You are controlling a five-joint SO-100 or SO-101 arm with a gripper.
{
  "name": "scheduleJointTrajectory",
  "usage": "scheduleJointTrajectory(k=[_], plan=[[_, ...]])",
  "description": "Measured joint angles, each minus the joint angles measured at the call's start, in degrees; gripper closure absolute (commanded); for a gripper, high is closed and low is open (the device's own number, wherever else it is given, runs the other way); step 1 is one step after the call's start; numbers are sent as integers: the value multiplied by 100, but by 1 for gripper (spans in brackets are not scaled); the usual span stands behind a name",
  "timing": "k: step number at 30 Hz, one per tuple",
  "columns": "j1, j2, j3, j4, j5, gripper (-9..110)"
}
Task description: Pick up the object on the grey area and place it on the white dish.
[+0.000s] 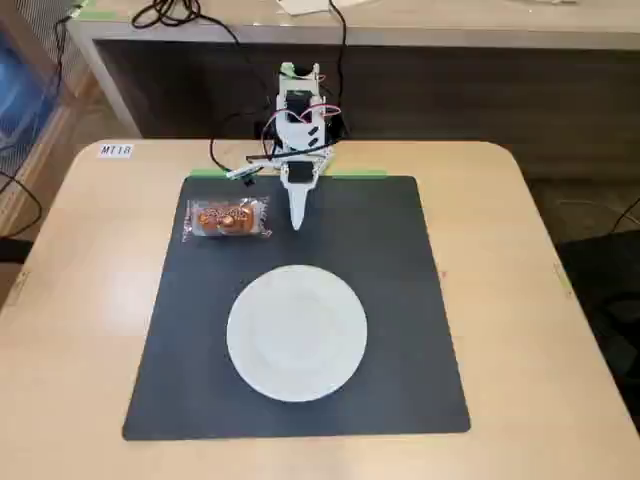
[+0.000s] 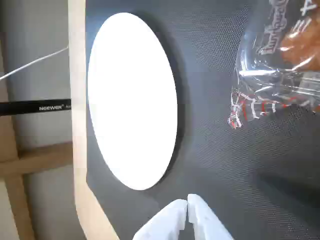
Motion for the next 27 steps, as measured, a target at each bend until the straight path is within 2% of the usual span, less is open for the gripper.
scheduleJointTrajectory(k=[6, 15, 20, 27], plan=[[-26, 0, 0, -439, 756, 101], [-185, 0, -70, -431, 659, 102], [-53, -325, -1617, -308, 466, 102], [677, -2733, -4896, 729, -396, 102]])
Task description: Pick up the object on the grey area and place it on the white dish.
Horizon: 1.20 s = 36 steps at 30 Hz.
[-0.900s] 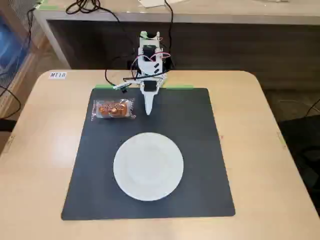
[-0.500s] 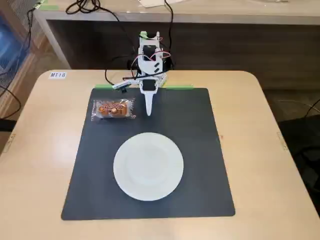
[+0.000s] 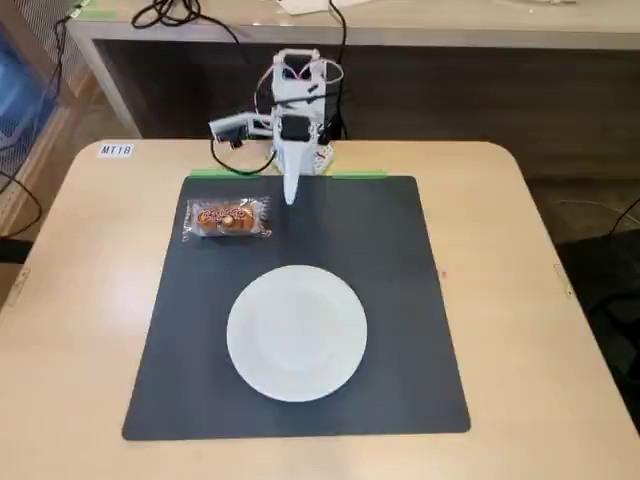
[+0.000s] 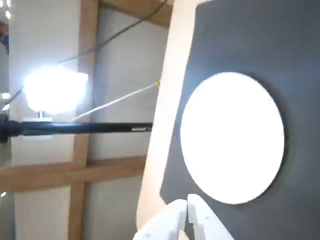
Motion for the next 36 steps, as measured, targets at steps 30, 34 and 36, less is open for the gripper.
scheduleJointTrajectory(k=[30, 34, 36], plan=[[3190, -5959, -2962, 3173, -2531, 65], [3375, -6117, -2962, 3182, -2531, 59], [3410, -6117, -2971, 3173, -2531, 57]])
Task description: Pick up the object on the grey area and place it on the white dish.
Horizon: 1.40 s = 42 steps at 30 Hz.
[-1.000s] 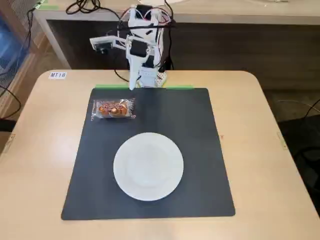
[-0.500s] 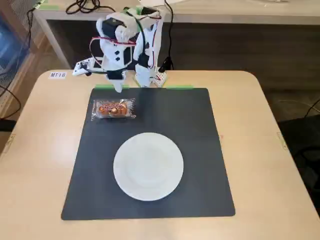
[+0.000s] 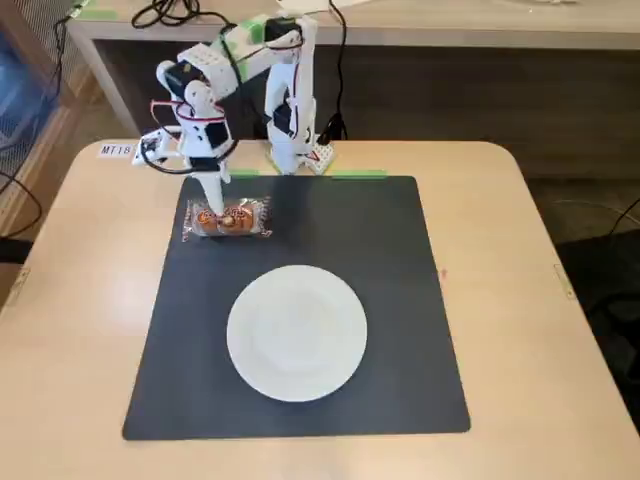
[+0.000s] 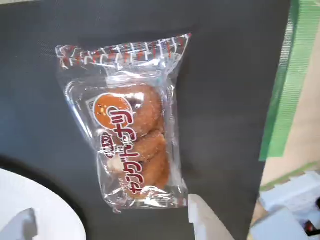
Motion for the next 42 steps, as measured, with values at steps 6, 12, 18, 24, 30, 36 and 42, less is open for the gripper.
scheduleJointTrajectory(k=[6, 12, 18, 24, 30, 36, 42], plan=[[141, -272, 9, 35, 53, 55], [123, -677, 123, 53, 149, 54], [141, -1116, 211, 53, 229, 54], [290, -1705, 211, 44, 229, 55], [255, -2048, 26, -211, 211, 57], [316, -2171, 18, -642, 9, 57], [343, -2285, 18, -1037, -149, 55]])
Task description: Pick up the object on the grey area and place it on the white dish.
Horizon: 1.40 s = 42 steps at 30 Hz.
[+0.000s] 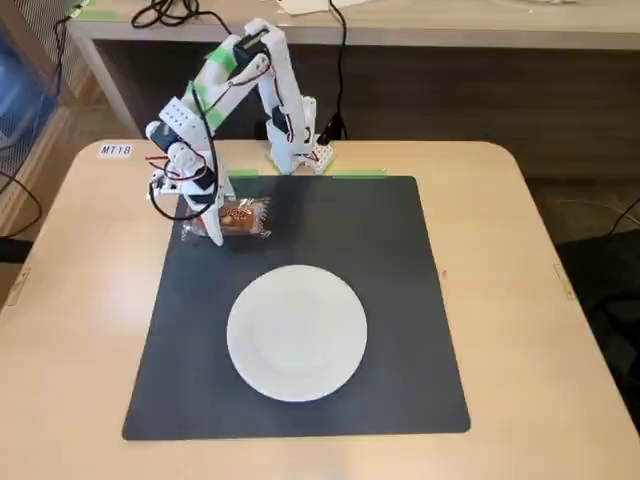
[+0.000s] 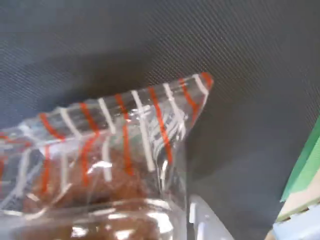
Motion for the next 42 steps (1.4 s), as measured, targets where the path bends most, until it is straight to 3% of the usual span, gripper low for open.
scheduleJointTrajectory(k=[3, 7, 18, 33, 42], plan=[[0, -114, 0, -167, -18, 61], [-18, -149, 0, -404, 18, 77], [-220, -193, -105, -729, 571, 93], [-1494, 896, -62, -817, 2329, 93], [-3006, 1257, -62, -2294, 3841, 93]])
